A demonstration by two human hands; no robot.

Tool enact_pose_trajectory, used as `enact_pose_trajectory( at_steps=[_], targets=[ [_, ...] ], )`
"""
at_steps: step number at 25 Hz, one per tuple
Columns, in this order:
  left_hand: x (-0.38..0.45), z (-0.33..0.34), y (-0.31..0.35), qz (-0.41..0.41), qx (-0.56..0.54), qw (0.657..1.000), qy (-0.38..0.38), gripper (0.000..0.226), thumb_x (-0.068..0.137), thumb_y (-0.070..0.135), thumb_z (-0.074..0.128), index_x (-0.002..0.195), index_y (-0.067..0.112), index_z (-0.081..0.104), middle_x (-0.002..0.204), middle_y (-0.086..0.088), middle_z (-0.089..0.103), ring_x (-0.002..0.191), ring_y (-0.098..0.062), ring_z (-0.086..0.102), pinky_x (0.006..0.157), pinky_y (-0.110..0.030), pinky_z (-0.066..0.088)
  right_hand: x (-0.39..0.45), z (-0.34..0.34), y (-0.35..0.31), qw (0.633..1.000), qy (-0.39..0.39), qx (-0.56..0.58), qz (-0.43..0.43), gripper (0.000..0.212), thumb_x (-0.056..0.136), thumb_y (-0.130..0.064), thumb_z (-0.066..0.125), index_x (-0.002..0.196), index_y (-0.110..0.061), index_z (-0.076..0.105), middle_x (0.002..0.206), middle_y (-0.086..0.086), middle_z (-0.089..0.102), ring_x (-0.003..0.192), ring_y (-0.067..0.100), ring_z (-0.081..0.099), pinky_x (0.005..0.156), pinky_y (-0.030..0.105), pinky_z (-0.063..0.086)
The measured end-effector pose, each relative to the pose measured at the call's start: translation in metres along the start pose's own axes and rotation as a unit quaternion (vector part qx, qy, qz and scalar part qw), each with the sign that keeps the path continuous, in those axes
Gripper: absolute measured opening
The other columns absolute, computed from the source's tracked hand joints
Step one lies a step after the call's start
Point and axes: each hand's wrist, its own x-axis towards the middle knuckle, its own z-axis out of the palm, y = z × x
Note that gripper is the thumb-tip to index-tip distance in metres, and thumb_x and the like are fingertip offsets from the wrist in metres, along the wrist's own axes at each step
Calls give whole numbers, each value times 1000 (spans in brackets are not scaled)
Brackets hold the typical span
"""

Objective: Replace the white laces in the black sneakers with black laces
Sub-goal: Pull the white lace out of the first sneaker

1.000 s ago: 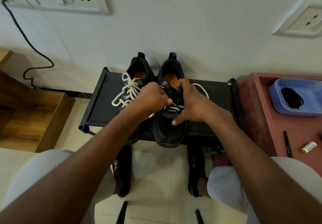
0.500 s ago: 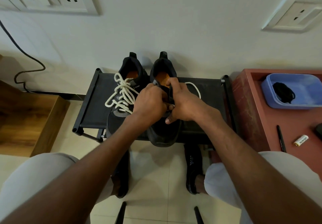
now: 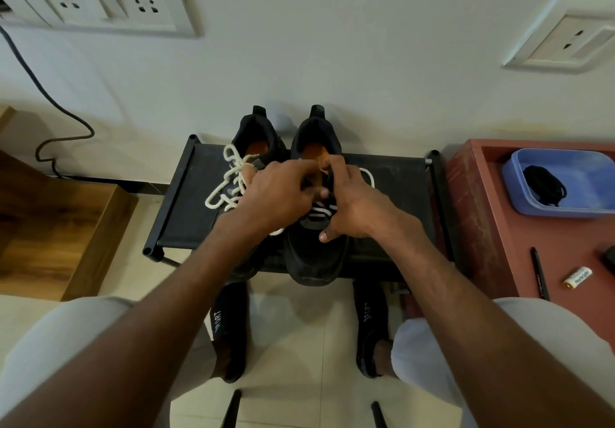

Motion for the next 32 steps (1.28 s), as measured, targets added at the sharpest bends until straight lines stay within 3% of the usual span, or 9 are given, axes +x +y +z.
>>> enact_pose_trajectory(
  at_steps=[3,8,10,12,14,18,24,29,32],
  targets=[
    [1,9,1,40,140,989,22,17,95,47,66,108,38,72,88,14,66,91,-15,60,92,-47,23,0,1,-1,1000,3,-5,-3,116,60,-26,101,134,-46,14,149,6,35,126,39,56,100,66,50],
    [5,10,3,-12,62,997,44,10,89,32,75,80,30,75,87,10,58,95,-16,55,88,-44,33,-1,1,-1,1000,6,3,6,117,59,-25,101,135,-47,14,150,4,34,126,37,56,99,65,50],
    [4,-10,3,-73,-129,988,38,17,94,28,72,78,24,73,88,8,69,92,-12,63,86,-39,37,-2,0,-1,1000,2,14,10,117,61,-24,100,136,-47,14,152,3,31,127,36,55,101,65,50],
    [-2,-33,-4,-109,-415,903,24,21,103,18,60,83,13,67,99,-2,78,95,-15,73,77,-32,46,-2,-1,0,1000,-2,13,14,119,63,-24,100,140,-46,11,155,4,28,130,38,55,103,66,48],
    [-7,-40,-6,-112,-496,861,-5,20,107,15,51,90,10,60,99,-8,78,91,-18,76,62,-26,48,-1,-1,-1,1000,-6,10,15,121,63,-24,100,142,-46,10,156,5,27,130,39,54,104,66,48],
    [2,-10,-6,3,-100,994,34,10,95,25,72,95,17,67,78,7,63,71,-6,62,57,-17,42,-1,0,-1,1000,1,10,11,117,62,-24,100,136,-49,14,154,4,29,128,38,56,99,63,52],
    [10,12,-11,77,81,994,10,13,82,38,82,88,28,78,99,5,54,87,-17,58,73,-34,48,-1,-1,-1,1000,-2,4,8,120,62,-27,100,141,-48,12,154,6,30,129,40,55,100,63,52],
    [8,-24,-11,15,-115,993,-16,14,89,21,78,80,14,69,82,0,69,82,-18,69,84,-42,59,-3,-2,-2,1000,-5,13,11,117,62,-26,100,138,-49,14,153,4,30,124,40,58,99,63,52],
    [1,-51,-15,72,-396,913,68,13,99,8,64,87,4,60,102,-13,74,94,-21,70,81,-32,56,-3,-3,-2,1000,-12,17,13,118,62,-25,100,139,-49,13,154,3,29,123,39,59,101,64,50]
  ],
)
